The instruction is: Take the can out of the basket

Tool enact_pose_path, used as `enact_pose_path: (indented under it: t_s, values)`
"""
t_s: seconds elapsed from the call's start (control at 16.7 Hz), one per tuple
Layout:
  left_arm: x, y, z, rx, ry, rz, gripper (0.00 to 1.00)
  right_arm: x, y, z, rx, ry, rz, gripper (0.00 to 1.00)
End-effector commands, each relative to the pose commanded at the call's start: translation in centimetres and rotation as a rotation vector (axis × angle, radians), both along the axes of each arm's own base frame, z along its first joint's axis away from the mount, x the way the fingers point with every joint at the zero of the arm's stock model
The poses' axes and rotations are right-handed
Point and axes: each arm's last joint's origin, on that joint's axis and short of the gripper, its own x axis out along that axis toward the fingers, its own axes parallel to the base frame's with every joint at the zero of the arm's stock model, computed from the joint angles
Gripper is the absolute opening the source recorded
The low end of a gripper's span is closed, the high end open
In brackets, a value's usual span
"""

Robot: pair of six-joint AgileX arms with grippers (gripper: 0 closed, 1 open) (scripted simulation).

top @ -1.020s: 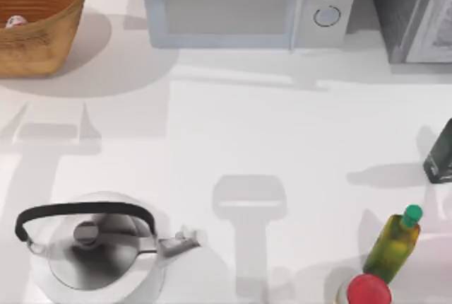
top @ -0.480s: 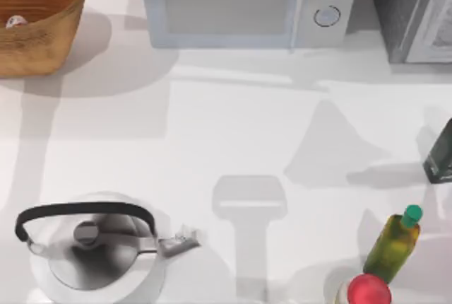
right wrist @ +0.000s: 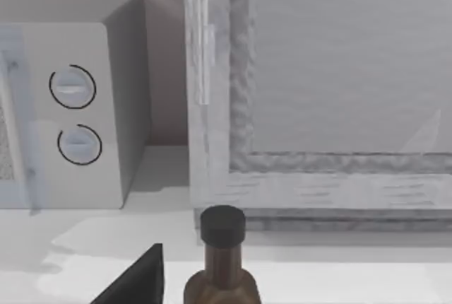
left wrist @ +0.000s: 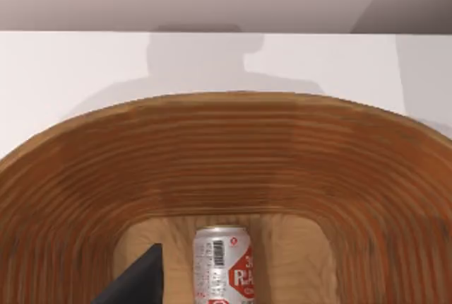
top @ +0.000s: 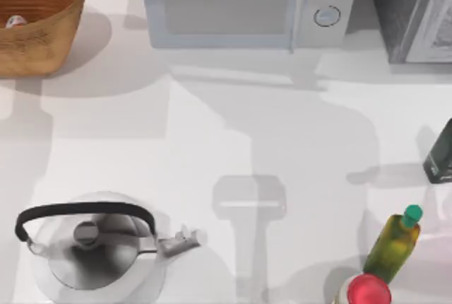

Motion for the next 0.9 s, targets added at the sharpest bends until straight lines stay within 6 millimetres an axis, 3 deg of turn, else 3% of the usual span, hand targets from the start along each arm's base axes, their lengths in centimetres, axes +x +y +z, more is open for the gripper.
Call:
enact_pose_path:
  t_s: [0.24, 0.42, 0.54, 0.9]
  values:
    - [3.2, 1.6, -9.3, -0.031, 0.241, 0.0, 1.0, 0.0, 0.0, 0.0, 0.0, 0.0, 0.0, 1.0]
    - [3.9, 2.1, -13.7, -0.048, 0.349, -0.003, 1.0, 0.0, 0.0, 0.0, 0.0, 0.0, 0.0, 1.0]
    - [4.1, 2.2, -14.9, -0.053, 0.379, -0.004, 1.0, 0.0, 0.0, 0.0, 0.0, 0.0, 0.0, 1.0]
    - [4.1, 1.7, -14.2, -0.048, 0.356, -0.016, 1.0, 0.0, 0.0, 0.0, 0.0, 0.0, 0.0, 1.0]
